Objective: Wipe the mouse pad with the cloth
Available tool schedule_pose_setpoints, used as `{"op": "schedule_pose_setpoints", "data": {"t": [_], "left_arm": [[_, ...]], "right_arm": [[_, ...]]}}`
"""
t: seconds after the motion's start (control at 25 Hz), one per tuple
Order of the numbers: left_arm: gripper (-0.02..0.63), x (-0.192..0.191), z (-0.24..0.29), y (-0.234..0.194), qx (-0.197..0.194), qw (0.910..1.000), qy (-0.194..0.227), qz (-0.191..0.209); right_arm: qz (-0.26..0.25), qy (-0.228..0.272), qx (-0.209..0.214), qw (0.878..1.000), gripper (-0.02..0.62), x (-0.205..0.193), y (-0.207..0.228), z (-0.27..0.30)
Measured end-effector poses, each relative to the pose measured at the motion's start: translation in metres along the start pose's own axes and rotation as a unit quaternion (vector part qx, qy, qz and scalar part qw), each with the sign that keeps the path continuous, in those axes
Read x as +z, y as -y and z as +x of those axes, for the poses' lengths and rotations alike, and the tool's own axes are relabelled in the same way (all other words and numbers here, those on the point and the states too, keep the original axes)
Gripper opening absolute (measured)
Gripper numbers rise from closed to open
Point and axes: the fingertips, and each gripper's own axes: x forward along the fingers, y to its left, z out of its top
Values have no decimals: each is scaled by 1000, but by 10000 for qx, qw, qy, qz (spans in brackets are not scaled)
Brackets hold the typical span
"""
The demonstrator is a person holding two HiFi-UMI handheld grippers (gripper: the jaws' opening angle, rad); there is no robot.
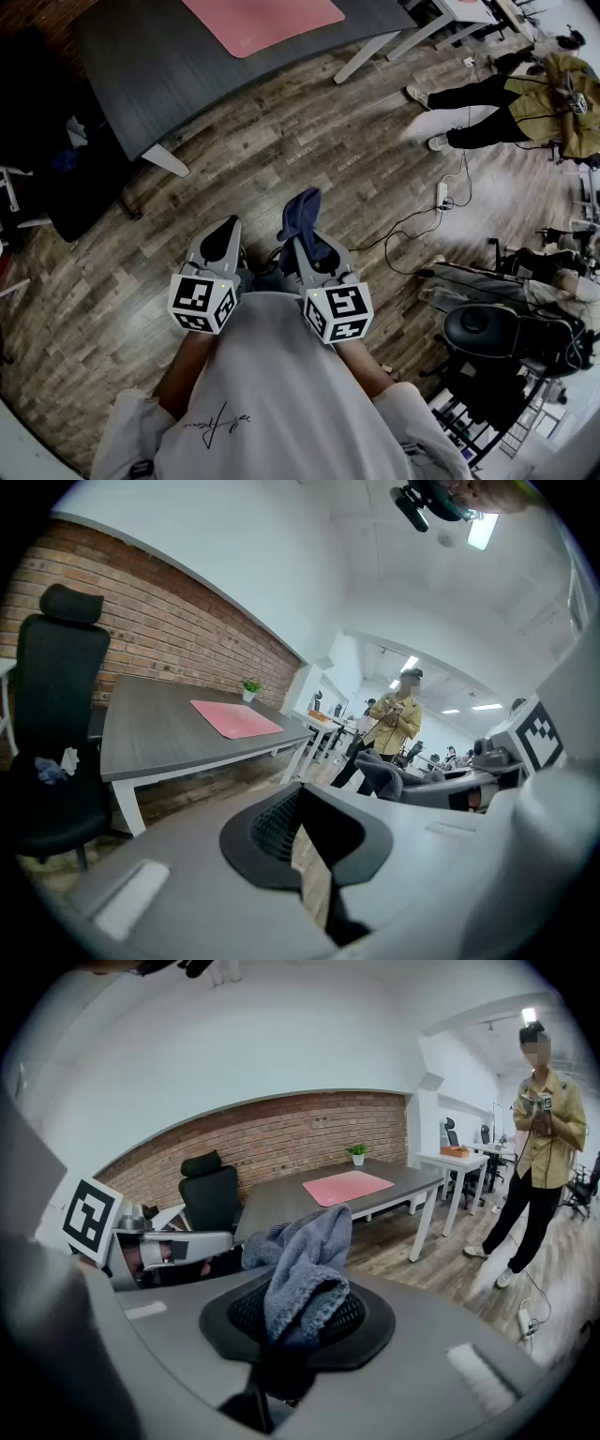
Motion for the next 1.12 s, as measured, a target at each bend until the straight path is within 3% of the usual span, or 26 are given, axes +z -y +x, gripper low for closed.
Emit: {"op": "schedule_pose_setpoints", "data": {"t": [0.32, 0.6, 0.76, 1.12], "left_arm": [[3, -18, -17, 49, 208, 9997, 44, -106], [3, -24, -18, 83, 467, 9987, -34, 206], [3, -38, -11, 118, 317, 9984, -146, 438], [3, -47, 17, 123, 456, 9981, -318, 250]], "right_arm": [[140, 129, 402, 9990, 80, -24, -1, -41], [109, 242, 720, 9970, 87, -31, 11, -56], [272, 203, 931, 9951, 92, -40, 29, -64], [558, -54, 791, 9953, 97, -57, 73, -56]]}}
